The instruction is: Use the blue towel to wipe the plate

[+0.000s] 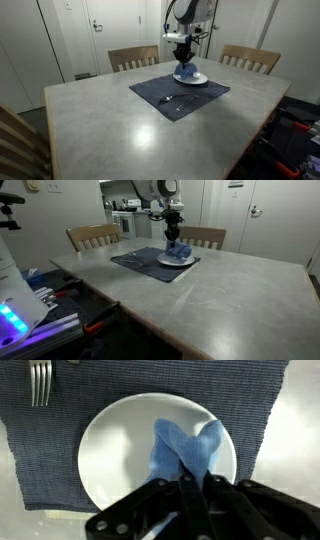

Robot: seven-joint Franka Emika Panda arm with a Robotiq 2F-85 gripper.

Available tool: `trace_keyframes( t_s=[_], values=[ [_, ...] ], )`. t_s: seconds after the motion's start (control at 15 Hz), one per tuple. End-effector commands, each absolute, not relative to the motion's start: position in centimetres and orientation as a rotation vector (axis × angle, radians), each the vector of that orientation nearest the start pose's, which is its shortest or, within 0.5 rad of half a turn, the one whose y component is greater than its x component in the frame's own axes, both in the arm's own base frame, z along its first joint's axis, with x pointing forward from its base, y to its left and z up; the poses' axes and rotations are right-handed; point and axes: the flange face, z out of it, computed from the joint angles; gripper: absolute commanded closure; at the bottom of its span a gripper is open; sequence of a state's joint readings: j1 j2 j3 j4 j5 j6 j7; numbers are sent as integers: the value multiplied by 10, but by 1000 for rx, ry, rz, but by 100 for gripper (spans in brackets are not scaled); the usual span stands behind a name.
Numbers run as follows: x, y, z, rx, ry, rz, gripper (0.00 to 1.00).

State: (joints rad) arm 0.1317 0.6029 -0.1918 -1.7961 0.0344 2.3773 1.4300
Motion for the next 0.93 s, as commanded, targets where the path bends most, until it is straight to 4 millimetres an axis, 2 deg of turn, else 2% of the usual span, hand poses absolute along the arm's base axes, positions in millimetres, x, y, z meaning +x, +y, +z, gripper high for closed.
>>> trace_keyframes(
  t_s=[0.0, 0.33, 0.87],
  values=[
    [650, -32, 201, -2330, 2233, -50, 98],
    [646, -31, 187, -2242, 2310, -30, 98],
    [626, -18, 162, -2181, 2340, 113, 98]
  ],
)
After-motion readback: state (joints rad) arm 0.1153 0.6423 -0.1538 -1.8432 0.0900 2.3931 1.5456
